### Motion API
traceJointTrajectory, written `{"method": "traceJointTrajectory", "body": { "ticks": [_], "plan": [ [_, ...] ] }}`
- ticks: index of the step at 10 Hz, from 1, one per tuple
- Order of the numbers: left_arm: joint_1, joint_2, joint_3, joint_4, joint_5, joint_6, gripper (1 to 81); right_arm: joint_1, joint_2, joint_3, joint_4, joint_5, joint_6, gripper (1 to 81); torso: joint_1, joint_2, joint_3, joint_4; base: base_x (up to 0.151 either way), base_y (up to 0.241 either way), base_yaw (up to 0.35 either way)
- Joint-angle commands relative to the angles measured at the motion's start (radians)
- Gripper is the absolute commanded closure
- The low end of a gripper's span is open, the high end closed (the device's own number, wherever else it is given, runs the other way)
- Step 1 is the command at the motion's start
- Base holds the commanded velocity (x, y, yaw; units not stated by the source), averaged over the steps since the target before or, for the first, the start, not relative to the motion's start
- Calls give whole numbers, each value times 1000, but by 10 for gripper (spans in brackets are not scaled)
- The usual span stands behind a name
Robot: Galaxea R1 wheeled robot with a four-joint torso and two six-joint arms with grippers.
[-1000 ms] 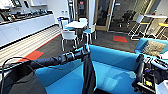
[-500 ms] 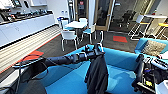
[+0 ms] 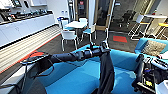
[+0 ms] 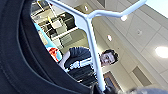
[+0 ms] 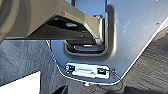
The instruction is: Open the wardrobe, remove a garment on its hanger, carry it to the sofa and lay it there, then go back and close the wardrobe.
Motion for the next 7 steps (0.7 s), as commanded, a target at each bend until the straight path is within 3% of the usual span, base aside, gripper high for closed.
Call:
{"method": "traceJointTrajectory", "body": {
  "ticks": [1,7],
  "plan": [
    [-220,47,-56,-50,-34,7,811,5,4,7,-1,-54,4,10,0,0,0,0,0,0,0],
    [-180,51,-233,-56,-37,-3,811,5,5,7,-1,-57,19,10,0,0,0,0,0,0,0]
  ]
}}
